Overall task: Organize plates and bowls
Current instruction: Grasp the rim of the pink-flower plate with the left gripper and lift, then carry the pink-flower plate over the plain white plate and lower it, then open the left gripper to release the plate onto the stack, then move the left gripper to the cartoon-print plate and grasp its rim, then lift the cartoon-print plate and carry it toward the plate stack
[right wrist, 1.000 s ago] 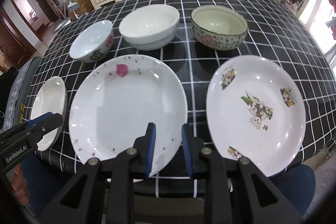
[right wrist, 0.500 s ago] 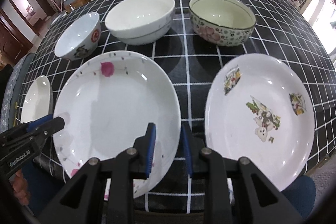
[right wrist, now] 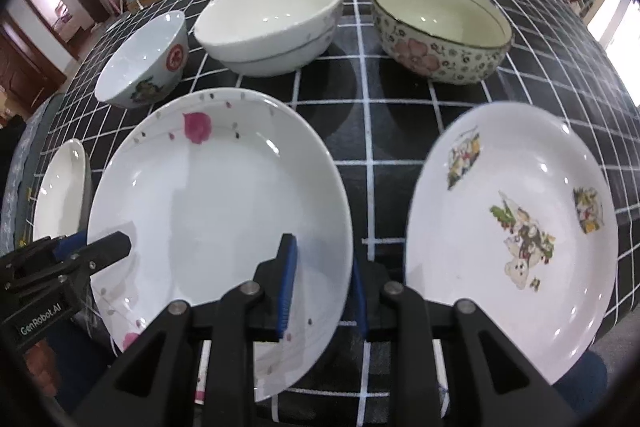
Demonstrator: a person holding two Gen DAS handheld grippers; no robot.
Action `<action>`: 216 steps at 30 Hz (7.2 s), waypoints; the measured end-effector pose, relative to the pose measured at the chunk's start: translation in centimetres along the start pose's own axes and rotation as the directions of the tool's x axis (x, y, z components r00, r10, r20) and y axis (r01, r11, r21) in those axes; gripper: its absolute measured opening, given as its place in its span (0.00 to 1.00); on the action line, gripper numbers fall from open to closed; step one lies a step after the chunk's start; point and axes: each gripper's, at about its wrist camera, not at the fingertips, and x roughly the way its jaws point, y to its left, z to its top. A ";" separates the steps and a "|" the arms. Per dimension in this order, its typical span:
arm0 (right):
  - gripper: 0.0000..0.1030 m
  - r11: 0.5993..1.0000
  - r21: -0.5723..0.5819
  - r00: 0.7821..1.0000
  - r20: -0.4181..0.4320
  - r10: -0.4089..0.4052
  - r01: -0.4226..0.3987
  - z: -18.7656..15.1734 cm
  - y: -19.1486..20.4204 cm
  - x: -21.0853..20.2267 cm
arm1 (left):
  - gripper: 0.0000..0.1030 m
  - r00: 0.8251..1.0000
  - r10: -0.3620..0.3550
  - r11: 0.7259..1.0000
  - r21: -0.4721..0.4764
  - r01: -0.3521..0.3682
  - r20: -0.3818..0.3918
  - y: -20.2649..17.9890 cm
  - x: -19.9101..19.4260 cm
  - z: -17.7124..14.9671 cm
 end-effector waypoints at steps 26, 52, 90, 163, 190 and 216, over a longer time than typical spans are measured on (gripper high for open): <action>0.20 0.998 -0.044 0.996 0.087 -0.031 0.035 -1.5 2.1 -2.2 | 0.26 0.994 0.054 0.997 0.041 -0.058 0.094 1.0 -3.5 -0.5; 0.17 0.979 -0.203 0.989 0.144 0.014 0.016 -0.2 13.8 -3.3 | 0.26 0.981 0.098 0.989 -0.130 -0.077 0.167 11.6 -10.5 -3.4; 0.13 0.963 -0.270 0.995 0.093 0.042 -0.015 0.8 20.3 -0.4 | 0.32 0.952 0.239 0.958 -0.206 -0.199 0.190 18.1 -11.8 -5.6; 0.64 0.973 0.173 0.981 0.088 -0.171 0.154 -3.2 -16.4 -5.7 | 0.44 1.000 -0.003 0.966 0.259 -0.002 0.018 -19.4 2.9 1.8; 0.23 0.984 0.150 0.988 0.104 -0.113 0.096 -3.4 -15.3 -5.3 | 0.14 1.000 -0.001 0.955 0.296 -0.003 0.013 -20.2 3.5 1.4; 0.20 0.999 -0.042 0.979 0.205 0.019 -0.011 -0.5 0.6 -6.7 | 0.14 0.984 0.095 0.990 0.090 -0.110 0.148 -3.5 -7.8 -1.3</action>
